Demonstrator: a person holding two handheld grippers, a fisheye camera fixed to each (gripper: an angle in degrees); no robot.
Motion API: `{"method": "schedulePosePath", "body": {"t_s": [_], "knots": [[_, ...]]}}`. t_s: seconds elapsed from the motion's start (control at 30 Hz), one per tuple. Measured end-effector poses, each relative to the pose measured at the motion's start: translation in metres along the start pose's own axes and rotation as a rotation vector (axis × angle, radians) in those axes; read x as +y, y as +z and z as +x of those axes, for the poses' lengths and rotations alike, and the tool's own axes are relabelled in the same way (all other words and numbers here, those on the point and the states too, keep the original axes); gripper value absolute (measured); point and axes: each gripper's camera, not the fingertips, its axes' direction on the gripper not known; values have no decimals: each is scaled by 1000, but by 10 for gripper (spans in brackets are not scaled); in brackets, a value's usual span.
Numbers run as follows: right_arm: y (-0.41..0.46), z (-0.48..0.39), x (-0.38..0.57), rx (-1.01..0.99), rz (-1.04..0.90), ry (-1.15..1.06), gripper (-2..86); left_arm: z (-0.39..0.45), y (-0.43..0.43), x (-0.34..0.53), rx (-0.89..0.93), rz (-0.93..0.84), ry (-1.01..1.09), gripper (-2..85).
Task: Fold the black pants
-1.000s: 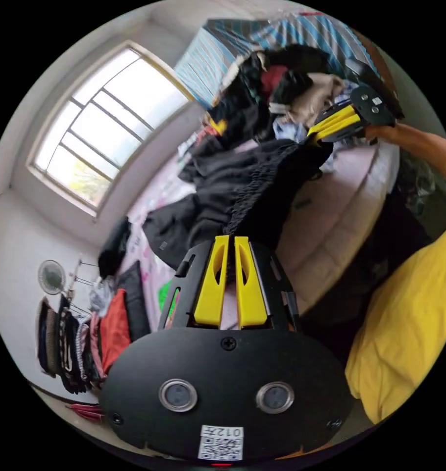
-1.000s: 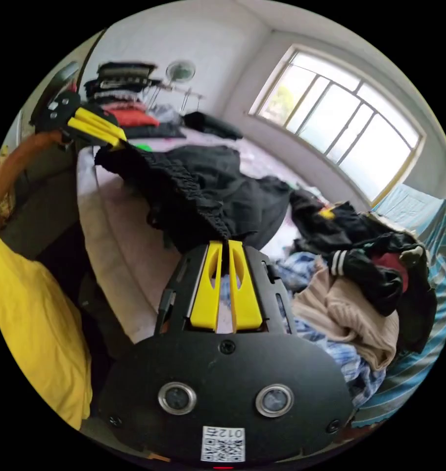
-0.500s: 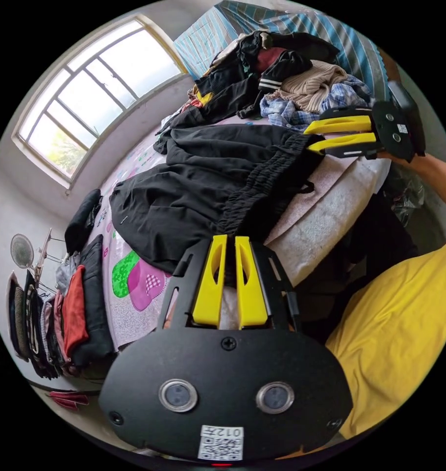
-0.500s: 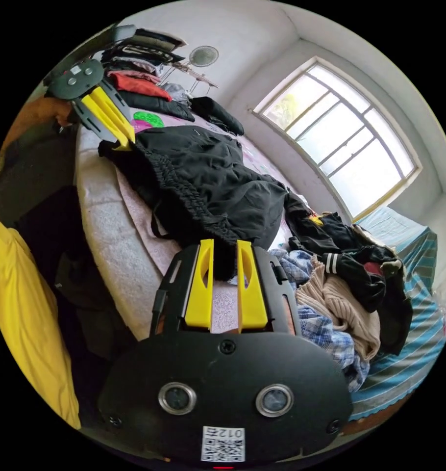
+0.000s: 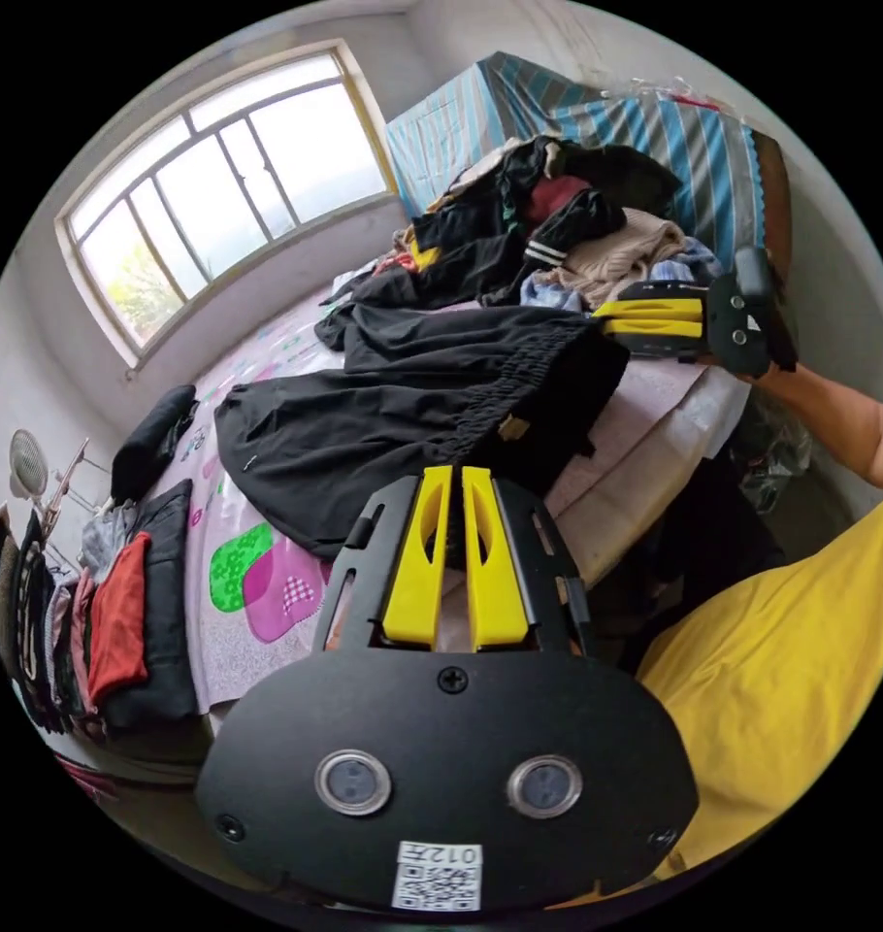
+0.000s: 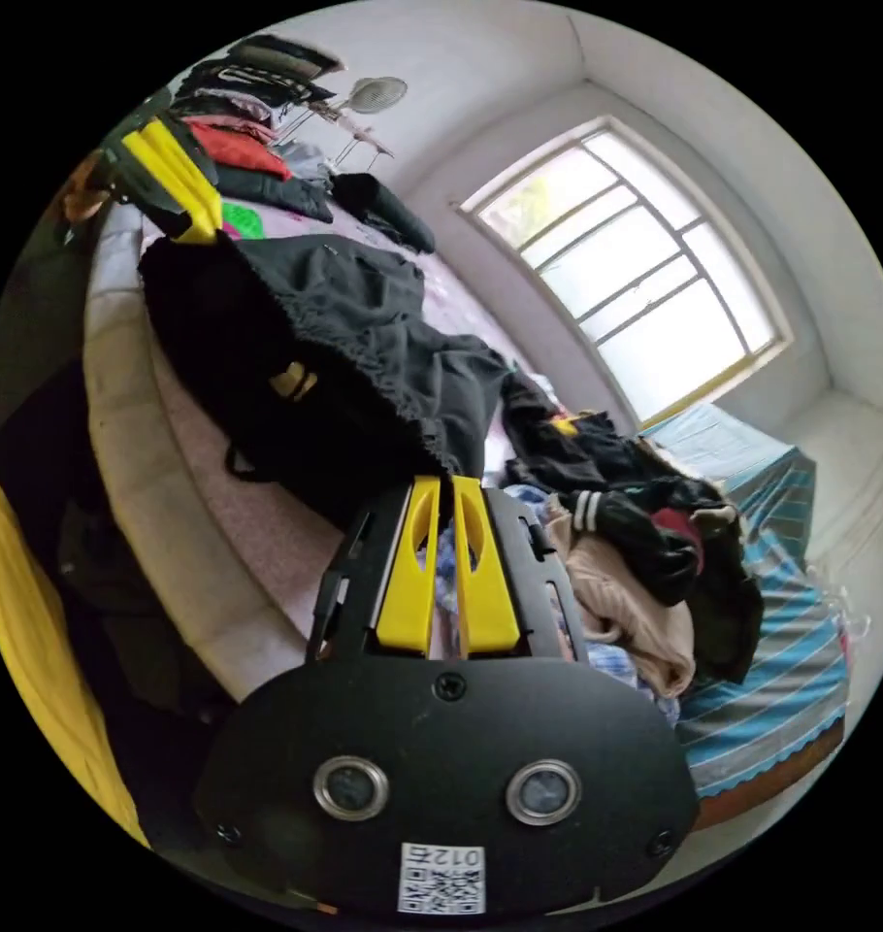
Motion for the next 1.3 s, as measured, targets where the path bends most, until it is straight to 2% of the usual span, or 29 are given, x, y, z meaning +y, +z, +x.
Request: {"method": "schedulePosePath", "body": {"t_s": [0.07,0.13,0.23,0.4,0.47,0.53,0.63,0.7,0.77,0.9,0.97,1.03,1.1,1.2,1.3], "knots": [[19,-25,12,-76,-121,-135,23,8,21,0,27,-122,52,1],[20,-40,18,22,-95,-195,22,20,48,11,58,-224,105,1],[20,-40,13,53,-104,-196,22,16,47,24,42,-174,68,2],[25,-21,15,-34,-77,-107,22,-3,50,45,104,-136,-5,2],[22,-17,18,-8,-61,-80,20,-15,43,58,145,-79,-53,2],[15,-12,22,14,-36,-51,16,-45,32,82,164,-18,-202,3],[-7,-1,24,3,69,21,7,-93,27,112,129,9,-411,4],[-18,6,16,-39,151,56,4,-119,32,119,119,2,-479,4],[-13,11,-13,-79,167,45,2,-136,39,113,102,-2,-475,4],[16,23,-64,-116,136,48,1,-147,74,74,32,-85,-327,4],[54,34,-87,-141,9,64,1,-147,98,67,-20,-171,-285,4],[84,42,-92,-183,-109,79,1,-149,130,76,22,-295,-270,4],[107,48,-85,-271,-219,84,2,-148,143,94,63,-336,-272,4],[112,62,-68,-338,-170,150,2,-149,138,129,68,-219,-316,4],[119,73,-70,-354,-171,129,2,-153,139,144,79,-221,-295,4]]}}
